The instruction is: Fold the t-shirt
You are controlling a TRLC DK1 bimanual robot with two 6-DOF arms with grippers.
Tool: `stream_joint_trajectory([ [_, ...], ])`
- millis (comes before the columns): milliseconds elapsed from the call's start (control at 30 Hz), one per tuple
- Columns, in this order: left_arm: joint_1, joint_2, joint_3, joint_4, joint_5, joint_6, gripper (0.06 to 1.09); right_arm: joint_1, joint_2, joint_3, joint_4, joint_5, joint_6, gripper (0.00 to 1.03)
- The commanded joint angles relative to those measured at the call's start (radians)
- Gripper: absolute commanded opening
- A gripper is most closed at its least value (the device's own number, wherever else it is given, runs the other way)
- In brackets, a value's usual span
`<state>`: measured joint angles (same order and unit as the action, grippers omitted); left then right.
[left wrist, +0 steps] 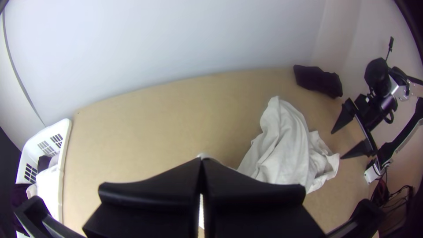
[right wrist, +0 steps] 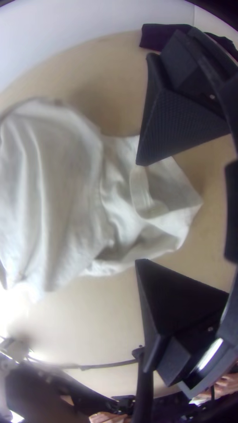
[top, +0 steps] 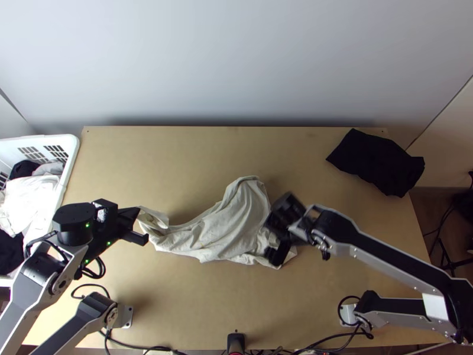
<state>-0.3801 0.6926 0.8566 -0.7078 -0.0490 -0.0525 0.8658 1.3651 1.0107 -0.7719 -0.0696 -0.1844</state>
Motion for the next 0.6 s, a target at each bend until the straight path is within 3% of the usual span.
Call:
stream_joint_trajectory([
  [0,0.04,0.024,0.005,0.021,-0.002,0.002,0.09,0.164,-0.003,-0.057,-0.01,-0.019,-0.001,0.98],
  [167,0.047,0.025,0.004,0.019,-0.002,-0.001,0.09,0.223,0.071,-0.063,0.043,-0.024,0.0,0.98],
  [400,0.055,0.012,0.005,0.01,-0.009,-0.012,0.09,0.202,0.166,-0.072,0.149,-0.024,0.007,0.95],
  [567,0.055,0.01,0.01,0.01,-0.011,-0.014,0.09,0.187,0.215,-0.08,0.191,-0.024,0.002,0.81],
])
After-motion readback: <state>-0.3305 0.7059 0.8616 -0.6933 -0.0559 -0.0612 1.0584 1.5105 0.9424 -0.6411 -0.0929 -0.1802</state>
